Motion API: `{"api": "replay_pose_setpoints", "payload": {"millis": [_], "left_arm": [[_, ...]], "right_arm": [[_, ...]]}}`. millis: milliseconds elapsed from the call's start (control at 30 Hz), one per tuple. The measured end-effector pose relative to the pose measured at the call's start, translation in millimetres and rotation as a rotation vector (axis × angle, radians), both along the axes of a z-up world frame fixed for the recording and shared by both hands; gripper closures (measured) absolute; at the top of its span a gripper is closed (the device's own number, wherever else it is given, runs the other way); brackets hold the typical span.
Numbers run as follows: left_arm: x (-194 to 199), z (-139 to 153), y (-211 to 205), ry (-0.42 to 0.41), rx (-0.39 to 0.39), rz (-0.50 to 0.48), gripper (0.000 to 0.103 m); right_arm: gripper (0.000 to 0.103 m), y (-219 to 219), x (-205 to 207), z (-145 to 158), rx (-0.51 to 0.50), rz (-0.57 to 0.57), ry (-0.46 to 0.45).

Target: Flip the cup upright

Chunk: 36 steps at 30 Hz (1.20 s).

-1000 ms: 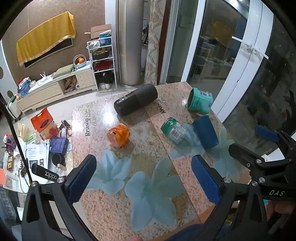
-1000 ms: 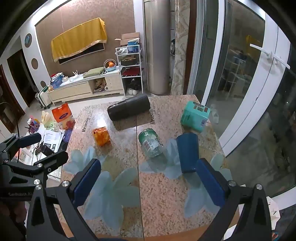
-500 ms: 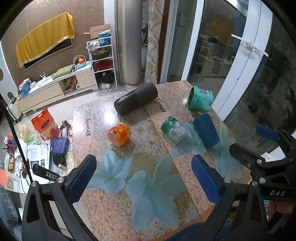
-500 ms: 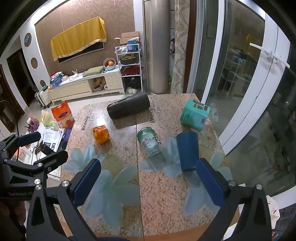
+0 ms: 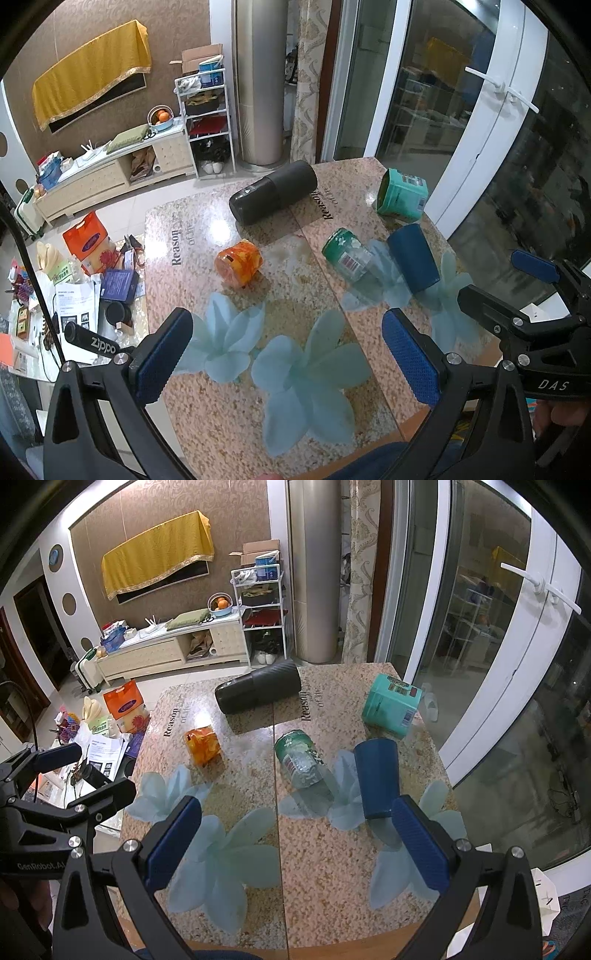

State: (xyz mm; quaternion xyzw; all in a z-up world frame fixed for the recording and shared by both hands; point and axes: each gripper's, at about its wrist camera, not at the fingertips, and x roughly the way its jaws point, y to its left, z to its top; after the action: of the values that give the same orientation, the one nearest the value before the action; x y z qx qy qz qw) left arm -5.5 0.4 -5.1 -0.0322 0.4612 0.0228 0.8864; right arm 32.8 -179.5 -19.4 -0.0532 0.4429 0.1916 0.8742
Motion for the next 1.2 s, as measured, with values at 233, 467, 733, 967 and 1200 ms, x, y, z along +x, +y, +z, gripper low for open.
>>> {"api": "replay_pose_setpoints", "payload": {"millis": [233,467,733,967,1200], "left_arm": [[-0.1,-1.3,1.2,0.004,-0.001,0.001,0.000],[2.4,-4.0,2.5,0.012,-0.006,-0.006,0.000],[15.4,-2.6,4.2,0.034,0.036,-0.060,0.000],[39.2,-4.0,14.8,0.072,0.079,-0.095,0.000],[72.4,-16.3,29.3,0.148,0.072,-0.142,0.000]], "right_arm": [[0.000,3.0,-2.2,-2.9,-0.005,0.002,0.009],[0.000,4.3,-2.0,-3.9,-0.001,0.008,0.015],[0.000,7.8,6.4,-4.4,0.026,0.021,0.040],[0.000,10.6,21.3,-11.6,0.026,0.042,0.077],[0.000,14.5,43.5,-19.9,0.010,0.078,0.119]]}}
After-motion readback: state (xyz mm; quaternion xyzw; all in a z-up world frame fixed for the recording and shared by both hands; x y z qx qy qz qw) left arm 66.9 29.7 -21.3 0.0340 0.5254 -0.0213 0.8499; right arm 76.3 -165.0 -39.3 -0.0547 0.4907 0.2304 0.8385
